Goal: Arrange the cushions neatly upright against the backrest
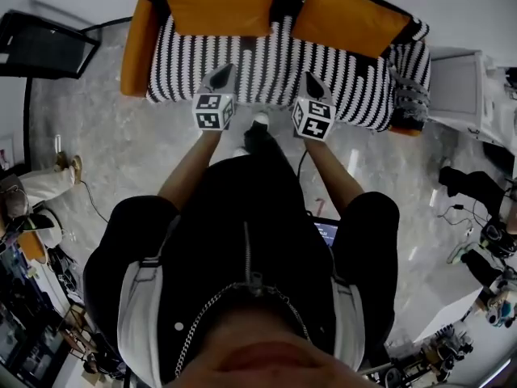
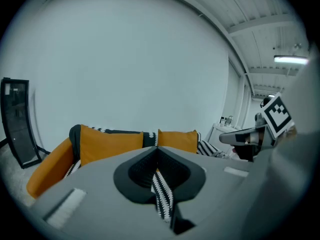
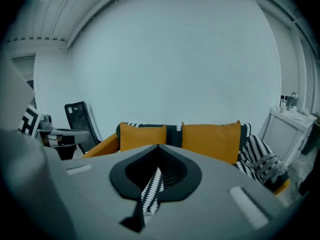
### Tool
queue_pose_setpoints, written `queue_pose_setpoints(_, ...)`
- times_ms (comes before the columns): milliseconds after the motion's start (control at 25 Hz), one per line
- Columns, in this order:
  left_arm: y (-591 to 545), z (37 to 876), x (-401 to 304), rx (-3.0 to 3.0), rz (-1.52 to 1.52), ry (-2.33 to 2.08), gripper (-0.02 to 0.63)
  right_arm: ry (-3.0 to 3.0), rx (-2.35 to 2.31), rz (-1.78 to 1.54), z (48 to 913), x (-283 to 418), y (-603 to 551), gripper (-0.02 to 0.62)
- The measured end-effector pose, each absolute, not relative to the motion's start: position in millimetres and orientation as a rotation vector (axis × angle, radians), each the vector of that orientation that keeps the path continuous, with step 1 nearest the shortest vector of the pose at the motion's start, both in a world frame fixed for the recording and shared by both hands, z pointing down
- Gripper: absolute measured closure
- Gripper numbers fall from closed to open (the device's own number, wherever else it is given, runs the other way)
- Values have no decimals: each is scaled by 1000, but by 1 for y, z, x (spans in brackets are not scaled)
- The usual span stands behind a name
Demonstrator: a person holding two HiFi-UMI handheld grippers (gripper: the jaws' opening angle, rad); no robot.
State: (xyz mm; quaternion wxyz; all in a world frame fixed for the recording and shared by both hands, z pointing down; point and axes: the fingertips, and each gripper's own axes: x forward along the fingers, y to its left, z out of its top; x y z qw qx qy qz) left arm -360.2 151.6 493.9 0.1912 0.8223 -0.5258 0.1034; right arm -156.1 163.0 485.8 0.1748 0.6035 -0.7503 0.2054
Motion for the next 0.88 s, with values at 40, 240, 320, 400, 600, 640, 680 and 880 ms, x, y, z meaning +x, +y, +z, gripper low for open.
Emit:
queue_pose_setpoints(40, 164, 495, -357, 2309, 289, -1475, 595, -2132, 1703, 568, 485, -157, 175, 594)
queue_pose_setpoints(240, 218, 490, -354, 2304, 289, -1520, 595, -2169, 1702, 571, 478, -162, 229, 594)
queue_pose_setpoints(320, 236, 489, -356, 2300, 292, -1547, 595, -2179, 1708, 580, 477, -167, 246, 594)
queue_pose_setpoints(400, 251, 489, -352, 2303, 290, -1543, 595, -2183, 1718, 574, 474, -168, 259, 594)
queue_pose_setpoints(600, 256, 473, -343, 2365, 286, -1522, 595, -2210, 1749, 553, 459, -171, 267, 594)
queue_pose_setpoints(640, 260, 472, -338, 2371, 286, -1518, 595, -2212, 1752, 555, 458, -167, 272, 594)
queue_pose_setpoints(680, 265, 471, -333, 2379, 287, -1513, 595, -2213, 1755, 555, 459, -163, 278, 594)
queue_pose_setpoints(880, 289, 466, -315, 2423, 292, -1487, 595, -2208, 1771, 559, 457, -148, 300, 594)
